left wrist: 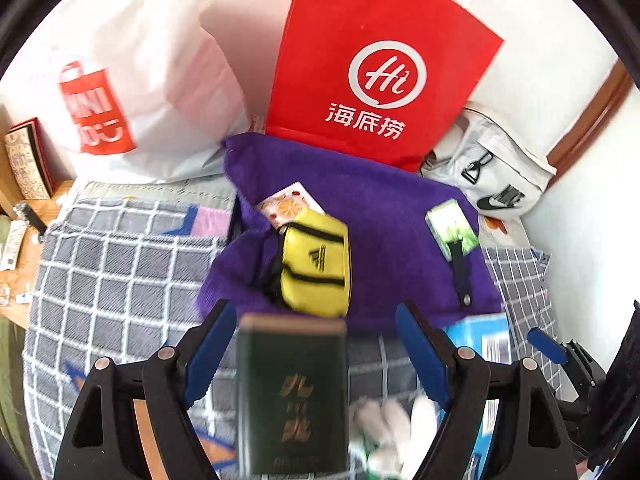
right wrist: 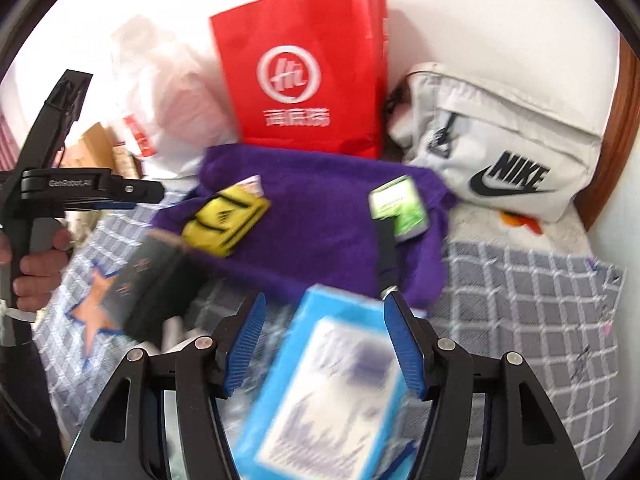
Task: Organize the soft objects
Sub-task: 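Move the left tool toward the white sponge block while the right tool approaches the white mesh bag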
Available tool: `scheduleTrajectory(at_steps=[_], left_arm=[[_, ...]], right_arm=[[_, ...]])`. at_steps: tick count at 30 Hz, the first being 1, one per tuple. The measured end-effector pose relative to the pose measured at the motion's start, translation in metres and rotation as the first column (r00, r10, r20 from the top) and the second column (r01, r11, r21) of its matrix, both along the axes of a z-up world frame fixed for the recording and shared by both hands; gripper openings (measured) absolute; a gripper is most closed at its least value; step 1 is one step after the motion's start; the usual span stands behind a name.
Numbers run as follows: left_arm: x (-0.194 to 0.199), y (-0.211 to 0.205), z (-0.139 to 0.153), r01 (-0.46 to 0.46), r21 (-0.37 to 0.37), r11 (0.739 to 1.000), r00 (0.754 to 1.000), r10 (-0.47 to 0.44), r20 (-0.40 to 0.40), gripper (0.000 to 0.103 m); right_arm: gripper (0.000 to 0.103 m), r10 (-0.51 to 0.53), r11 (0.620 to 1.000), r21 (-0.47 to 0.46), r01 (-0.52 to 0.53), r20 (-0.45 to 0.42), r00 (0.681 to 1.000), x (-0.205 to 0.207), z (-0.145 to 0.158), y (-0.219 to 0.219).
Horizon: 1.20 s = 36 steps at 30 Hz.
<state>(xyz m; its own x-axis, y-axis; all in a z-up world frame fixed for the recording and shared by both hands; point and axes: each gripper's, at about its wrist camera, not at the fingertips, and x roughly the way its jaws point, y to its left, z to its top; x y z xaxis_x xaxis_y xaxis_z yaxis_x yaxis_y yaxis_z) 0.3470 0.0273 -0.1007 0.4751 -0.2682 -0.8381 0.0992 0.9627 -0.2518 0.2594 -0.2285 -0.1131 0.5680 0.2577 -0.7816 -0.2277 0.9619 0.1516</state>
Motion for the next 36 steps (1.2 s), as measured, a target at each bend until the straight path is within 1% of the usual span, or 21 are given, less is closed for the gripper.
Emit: scheduleTrajectory(at_steps=[4, 6, 8, 13, 14, 15, 20, 23, 26, 28, 29, 30, 31, 32, 33, 34, 36], left_arm=[[-0.029, 0.011, 0.003, -0.003, 0.008, 1.0, 1.0, 0.003, 0.008, 0.081], [-0.044, 0.017, 0.002, -0.009, 0.007, 1.0, 1.0, 0.009, 0.008, 0.081], [-0.056, 0.02, 0.0, -0.011, 0.011, 1.0, 1.0, 0.011, 0.004, 0.081], [-0.087, 0.029, -0.007, -0.012, 0.002, 1.0, 1.0, 0.012, -0.004, 0.081], [-0.094, 0.03, -0.009, -0.01, 0.002, 1.0, 1.0, 0.01, -0.005, 0.081], [-0.1, 0.031, -0.011, -0.009, 0.003, 1.0, 1.0, 0.009, -0.006, 0.081], [-0.125, 0.033, -0.027, -0.005, 0.015, 1.0, 1.0, 0.005, -0.024, 0.081], [-0.136, 0.033, -0.036, 0.006, 0.016, 1.0, 0.999, -0.005, -0.041, 0.081], [-0.143, 0.033, -0.04, 0.005, 0.028, 1.0, 0.999, -0.004, -0.048, 0.081], [-0.147, 0.033, -0.041, 0.007, 0.027, 1.0, 0.999, -0.006, -0.051, 0.081], [-0.149, 0.032, -0.041, 0.008, 0.028, 1.0, 0.999, -0.007, -0.051, 0.081], [-0.15, 0.032, -0.041, 0.009, 0.028, 1.0, 0.999, -0.008, -0.051, 0.081], [-0.152, 0.032, -0.041, 0.011, 0.029, 1.0, 0.999, -0.01, -0.05, 0.081], [-0.154, 0.031, -0.041, 0.015, 0.031, 0.999, 0.999, -0.014, -0.05, 0.081], [-0.156, 0.03, -0.042, 0.018, 0.034, 0.999, 0.998, -0.017, -0.053, 0.081], [-0.157, 0.029, -0.042, 0.02, 0.034, 0.999, 0.998, -0.018, -0.054, 0.081], [-0.16, 0.027, -0.044, 0.025, 0.032, 0.999, 0.998, -0.023, -0.059, 0.081]], right_arm=[[0.061, 0.04, 0.999, 0.007, -0.04, -0.015, 0.999, -0.029, -0.004, 0.021], [0.059, 0.057, 0.998, 0.008, -0.057, -0.018, 0.998, -0.041, -0.006, 0.028], [0.054, 0.076, 0.997, 0.01, -0.076, -0.021, 0.997, -0.054, -0.007, 0.036], [0.052, 0.108, 0.994, 0.007, -0.107, -0.021, 0.994, -0.083, -0.011, 0.05], [0.049, 0.112, 0.994, -0.006, -0.113, -0.024, 0.993, -0.089, -0.014, 0.053], [0.046, 0.112, 0.994, -0.013, -0.113, -0.028, 0.993, -0.092, -0.017, 0.054], [0.041, 0.114, 0.993, 0.001, -0.115, -0.081, 0.99, -0.109, -0.04, 0.056], [0.041, 0.125, 0.992, 0.005, -0.125, -0.101, 0.987, -0.115, -0.051, 0.06], [0.041, 0.139, 0.99, -0.003, -0.14, -0.103, 0.985, -0.119, -0.06, 0.067], [0.041, 0.133, 0.989, -0.05, -0.14, -0.118, 0.984, -0.119, -0.07, 0.073], [0.039, 0.125, 0.988, -0.08, -0.135, -0.126, 0.984, -0.119, -0.075, 0.075], [0.034, 0.122, 0.987, -0.088, -0.134, -0.127, 0.984, -0.119, -0.077, 0.075], [0.022, 0.118, 0.988, -0.087, -0.128, -0.12, 0.986, -0.121, -0.078, 0.073], [0.016, 0.116, 0.989, -0.078, -0.125, -0.112, 0.987, -0.122, -0.076, 0.07], [0.013, 0.117, 0.991, -0.059, -0.124, -0.103, 0.988, -0.124, -0.074, 0.067], [0.007, 0.119, 0.991, -0.045, -0.123, -0.096, 0.988, -0.127, -0.071, 0.064], [0.006, 0.116, 0.993, -0.029, -0.118, -0.078, 0.99, -0.131, -0.065, 0.059]])
